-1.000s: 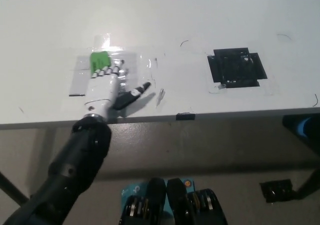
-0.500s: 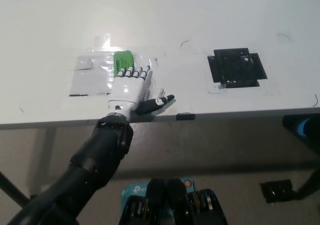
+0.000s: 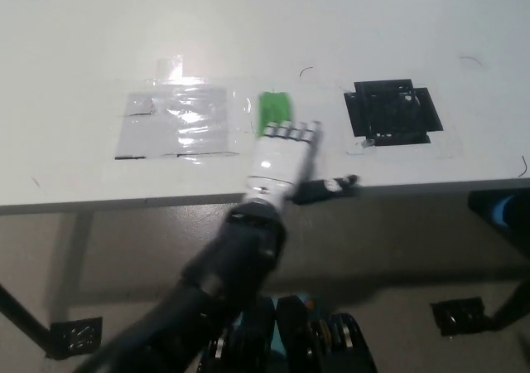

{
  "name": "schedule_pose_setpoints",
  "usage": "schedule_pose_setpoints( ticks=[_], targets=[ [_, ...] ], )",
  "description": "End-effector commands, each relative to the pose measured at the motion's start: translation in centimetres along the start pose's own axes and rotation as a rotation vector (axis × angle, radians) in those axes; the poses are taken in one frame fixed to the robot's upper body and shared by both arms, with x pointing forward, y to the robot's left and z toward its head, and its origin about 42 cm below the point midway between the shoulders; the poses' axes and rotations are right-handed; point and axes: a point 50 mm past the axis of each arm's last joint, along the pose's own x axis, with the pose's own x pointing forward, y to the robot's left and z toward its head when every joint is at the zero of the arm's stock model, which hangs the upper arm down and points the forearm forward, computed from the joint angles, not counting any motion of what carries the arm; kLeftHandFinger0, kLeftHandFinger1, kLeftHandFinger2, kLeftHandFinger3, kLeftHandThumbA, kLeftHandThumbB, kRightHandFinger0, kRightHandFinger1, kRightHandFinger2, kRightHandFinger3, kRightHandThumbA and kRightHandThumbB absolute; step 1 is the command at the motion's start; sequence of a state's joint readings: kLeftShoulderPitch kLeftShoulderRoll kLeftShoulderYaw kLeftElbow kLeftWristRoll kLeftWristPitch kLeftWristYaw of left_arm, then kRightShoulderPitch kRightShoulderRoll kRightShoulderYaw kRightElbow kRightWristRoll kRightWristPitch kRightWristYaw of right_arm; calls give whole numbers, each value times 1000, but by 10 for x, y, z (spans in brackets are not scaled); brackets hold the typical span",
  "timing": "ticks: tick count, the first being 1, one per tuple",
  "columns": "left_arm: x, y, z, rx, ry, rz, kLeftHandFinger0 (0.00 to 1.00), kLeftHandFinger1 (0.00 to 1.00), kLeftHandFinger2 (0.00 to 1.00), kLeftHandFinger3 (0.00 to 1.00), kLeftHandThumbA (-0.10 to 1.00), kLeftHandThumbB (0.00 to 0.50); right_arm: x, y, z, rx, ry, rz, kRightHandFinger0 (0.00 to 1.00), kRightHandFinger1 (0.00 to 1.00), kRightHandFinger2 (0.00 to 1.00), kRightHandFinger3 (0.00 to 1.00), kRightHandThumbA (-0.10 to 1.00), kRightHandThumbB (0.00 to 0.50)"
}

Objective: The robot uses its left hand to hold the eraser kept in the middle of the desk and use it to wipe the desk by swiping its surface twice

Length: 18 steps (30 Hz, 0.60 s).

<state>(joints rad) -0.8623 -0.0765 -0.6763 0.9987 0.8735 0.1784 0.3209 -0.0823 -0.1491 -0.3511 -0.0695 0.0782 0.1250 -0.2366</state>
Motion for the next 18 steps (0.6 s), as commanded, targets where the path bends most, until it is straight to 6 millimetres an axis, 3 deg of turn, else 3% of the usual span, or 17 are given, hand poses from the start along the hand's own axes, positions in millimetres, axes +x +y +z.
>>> schedule_pose_setpoints(
  ticks=[1, 4, 10, 16, 18],
  targets=[
    [-21, -49, 46, -64, -69, -308, 1000, 1000, 1000, 1000, 1000, 500, 9, 7, 26, -3, -87, 36, 1000, 1000, 1000, 1000, 1000, 192],
    [-21, -46, 60, -90, -103, -306, 1000, 1000, 1000, 1000, 1000, 500, 9, 7, 26, -11, -95, 33, 1000, 1000, 1000, 1000, 1000, 208],
    [-20, -45, 58, -70, -99, -315, 1000, 1000, 1000, 1000, 1000, 500, 9, 7, 28, -7, -97, 43, 1000, 1000, 1000, 1000, 1000, 184],
    [-20, -49, 45, -40, -70, -334, 1000, 1000, 1000, 1000, 1000, 500, 8, 6, 25, 5, -92, 32, 1000, 1000, 1000, 1000, 1000, 195],
    [-22, -51, 30, -24, -45, -330, 1000, 1000, 1000, 1000, 1000, 500, 7, 5, 25, 3, -94, 35, 1000, 1000, 1000, 1000, 1000, 174]
  ],
)
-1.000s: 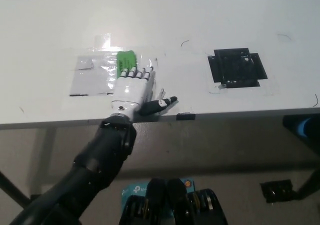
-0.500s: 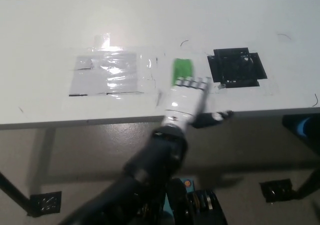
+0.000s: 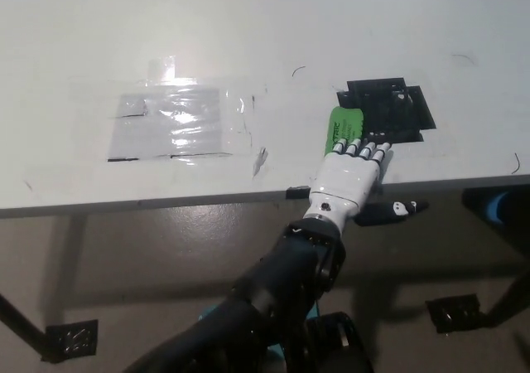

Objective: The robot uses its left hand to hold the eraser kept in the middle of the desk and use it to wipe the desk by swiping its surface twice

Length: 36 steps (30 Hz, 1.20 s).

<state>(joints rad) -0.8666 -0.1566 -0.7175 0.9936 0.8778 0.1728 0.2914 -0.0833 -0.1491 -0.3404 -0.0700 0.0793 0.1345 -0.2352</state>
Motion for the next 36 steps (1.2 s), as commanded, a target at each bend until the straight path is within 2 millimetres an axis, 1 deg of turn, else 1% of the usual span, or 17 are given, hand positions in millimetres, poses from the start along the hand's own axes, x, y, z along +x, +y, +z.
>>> schedule_pose_setpoints(
  ticks=[1, 2, 3, 5, 6, 7, 12, 13, 14, 16, 19, 24, 26, 28, 33, 35, 36],
  targets=[
    [-23, -49, -27, -14, 62, -300, 1000, 1000, 1000, 1000, 1000, 500, 6, 1, 25, 4, -103, 19, 1000, 1000, 1000, 1000, 1000, 179],
    [-23, -49, -27, -14, 62, -300, 1000, 1000, 1000, 1000, 1000, 500, 6, 1, 25, 4, -103, 19, 1000, 1000, 1000, 1000, 1000, 179],
    [-25, -51, -39, -9, 84, -309, 1000, 1000, 1000, 1000, 1000, 500, 6, 1, 24, 2, -104, 22, 1000, 1000, 1000, 1000, 1000, 193],
    [-27, -52, -50, -12, 98, -305, 1000, 1000, 1000, 1000, 1000, 500, 6, 0, 24, 0, -104, 21, 1000, 1000, 1000, 1000, 1000, 210],
    [-28, -53, -54, -13, 102, -308, 1000, 1000, 1000, 1000, 1000, 500, 6, 0, 24, 3, -104, 22, 1000, 1000, 1000, 1000, 1000, 209],
    [-31, -53, -68, -21, 128, -312, 1000, 1000, 1000, 1000, 1000, 500, 6, 0, 24, 2, -108, 20, 1000, 1000, 1000, 1000, 1000, 181],
    [-43, -56, -107, -13, 205, -312, 1000, 1000, 1000, 1000, 1000, 500, 5, -4, 23, 5, -101, 2, 1000, 1000, 1000, 1000, 1000, 157],
    [-43, -56, -108, -12, 207, -313, 1000, 1000, 1000, 1000, 1000, 500, 5, -4, 24, 6, -101, 2, 1000, 1000, 1000, 1000, 1000, 157],
    [-46, -56, -119, 7, 229, -316, 1000, 1000, 1000, 1000, 1000, 500, 6, -4, 24, 1, -94, -5, 1000, 1000, 1000, 1000, 1000, 164],
    [-50, -56, -131, 1, 258, -327, 1000, 1000, 1000, 1000, 1000, 500, 6, -5, 22, 8, -93, -5, 1000, 1000, 1000, 1000, 1000, 180],
    [-65, -61, -155, -78, 318, -316, 1000, 1000, 1000, 1000, 1000, 500, 5, -7, 20, 3, -92, -4, 1000, 1000, 1000, 1000, 1000, 173],
    [-79, -64, -169, -120, 379, -311, 1000, 1000, 1000, 1000, 1000, 500, 3, -12, 19, 14, -89, -20, 1000, 1000, 1000, 1000, 1000, 188],
    [-86, -67, -177, -136, 403, -308, 1000, 1000, 1000, 1000, 1000, 500, 3, -13, 19, 19, -88, -27, 1000, 1000, 1000, 1000, 1000, 163],
    [-96, -71, -188, -173, 445, -294, 1000, 1000, 1000, 1000, 1000, 500, 2, -14, 19, -3, -92, -26, 1000, 1000, 1000, 1000, 1000, 174],
    [-107, -74, -197, -264, 523, -246, 1000, 1000, 1000, 1000, 1000, 490, 1, -19, 18, 1, -88, -44, 1000, 1000, 1000, 1000, 1000, 173],
    [-113, -74, -204, -286, 546, -239, 1000, 1000, 1000, 1000, 1000, 480, 1, -19, 18, 1, -89, -44, 1000, 1000, 1000, 1000, 1000, 158],
    [-117, -76, -209, -295, 566, -237, 1000, 1000, 1000, 1000, 1000, 494, 1, -19, 17, 4, -92, -46, 1000, 1000, 1000, 1000, 1000, 156]
  ],
)
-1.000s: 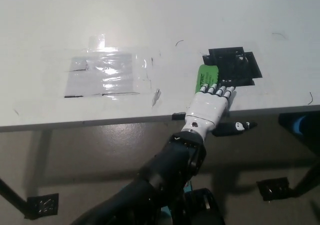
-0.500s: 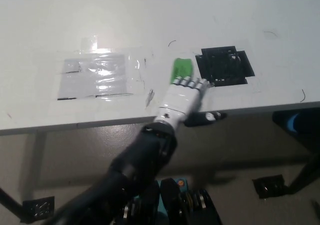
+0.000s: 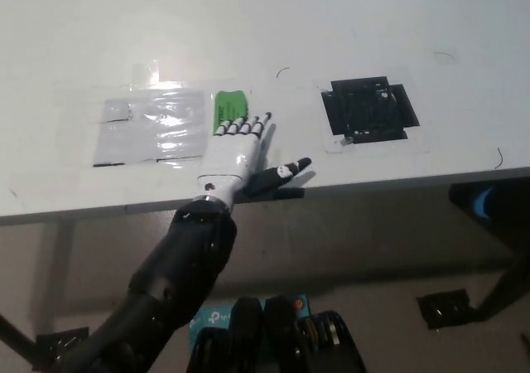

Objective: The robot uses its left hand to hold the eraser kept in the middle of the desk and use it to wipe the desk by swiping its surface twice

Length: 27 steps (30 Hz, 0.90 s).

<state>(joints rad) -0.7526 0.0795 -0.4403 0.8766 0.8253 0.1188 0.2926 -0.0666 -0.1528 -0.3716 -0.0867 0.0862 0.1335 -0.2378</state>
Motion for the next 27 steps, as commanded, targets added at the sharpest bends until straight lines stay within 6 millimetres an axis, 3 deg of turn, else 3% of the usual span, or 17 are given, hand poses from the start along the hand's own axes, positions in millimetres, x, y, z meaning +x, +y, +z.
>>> schedule_pose_setpoints(
  ticks=[1, 11, 15, 18, 20, 27],
  targets=[
    [-63, -67, -93, -97, 322, -307, 1000, 1000, 1000, 1000, 1000, 479, 4, -6, 15, 22, -86, -9, 1000, 1000, 1000, 1000, 1000, 161],
    [-88, -71, -138, -62, 391, -316, 1000, 1000, 1000, 1000, 1000, 491, 2, -14, 13, 1, -85, -29, 1000, 1000, 1000, 1000, 1000, 178],
    [-96, -67, -159, -26, 421, -312, 1000, 1000, 1000, 1000, 1000, 500, 2, -15, 13, -1, -73, -36, 1000, 1000, 1000, 1000, 1000, 162],
    [-101, -65, -168, -13, 421, -306, 1000, 1000, 1000, 1000, 1000, 500, 2, -15, 12, -1, -70, -37, 1000, 1000, 1000, 1000, 1000, 164],
    [-103, -67, -172, -5, 434, -320, 1000, 1000, 1000, 1000, 1000, 500, 1, -18, 11, -6, -71, -37, 1000, 1000, 1000, 1000, 1000, 197],
    [-118, -72, -182, 20, 445, -317, 1000, 1000, 1000, 1000, 1000, 500, -1, -19, 10, -8, -64, -45, 1000, 1000, 1000, 1000, 1000, 188]
  ],
)
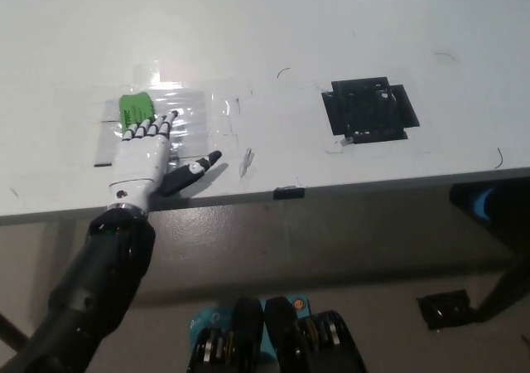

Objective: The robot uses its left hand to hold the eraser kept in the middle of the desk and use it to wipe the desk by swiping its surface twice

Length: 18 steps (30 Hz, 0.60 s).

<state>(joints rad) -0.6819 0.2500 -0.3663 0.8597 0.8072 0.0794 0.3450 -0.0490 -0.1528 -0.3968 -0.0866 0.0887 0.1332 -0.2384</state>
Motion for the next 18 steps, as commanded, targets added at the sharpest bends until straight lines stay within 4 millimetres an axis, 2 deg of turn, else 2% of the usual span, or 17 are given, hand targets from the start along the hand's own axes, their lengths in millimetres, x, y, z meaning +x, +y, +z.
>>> schedule_pose_setpoints(
  ticks=[1, 9, 13, 14, 15, 18],
  targets=[
    [-92, -89, -88, 2, 303, -391, 1000, 1000, 1000, 1000, 1000, 500, 3, -8, 14, 0, -83, -11, 1000, 1000, 1000, 1000, 1000, 185],
    [-95, -88, -87, -3, 290, -389, 1000, 1000, 1000, 1000, 1000, 500, 2, -10, 14, -1, -77, -15, 1000, 1000, 1000, 1000, 1000, 175],
    [-89, -86, -80, 20, 254, -374, 1000, 1000, 1000, 1000, 1000, 500, 2, -9, 14, 0, -75, -8, 1000, 1000, 1000, 1000, 1000, 163],
    [-88, -83, -77, 1, 222, -330, 1000, 1000, 1000, 1000, 1000, 500, 2, -9, 14, 6, -76, -9, 1000, 1000, 1000, 1000, 1000, 156],
    [-85, -78, -73, 17, 208, -308, 1000, 1000, 1000, 1000, 1000, 500, 2, -9, 14, 4, -76, -9, 1000, 1000, 1000, 1000, 1000, 170],
    [-74, -48, -58, 36, 127, -144, 1000, 1000, 1000, 1000, 1000, 500, 2, -9, 13, -1, -71, -9, 1000, 1000, 1000, 1000, 1000, 186]
  ],
)
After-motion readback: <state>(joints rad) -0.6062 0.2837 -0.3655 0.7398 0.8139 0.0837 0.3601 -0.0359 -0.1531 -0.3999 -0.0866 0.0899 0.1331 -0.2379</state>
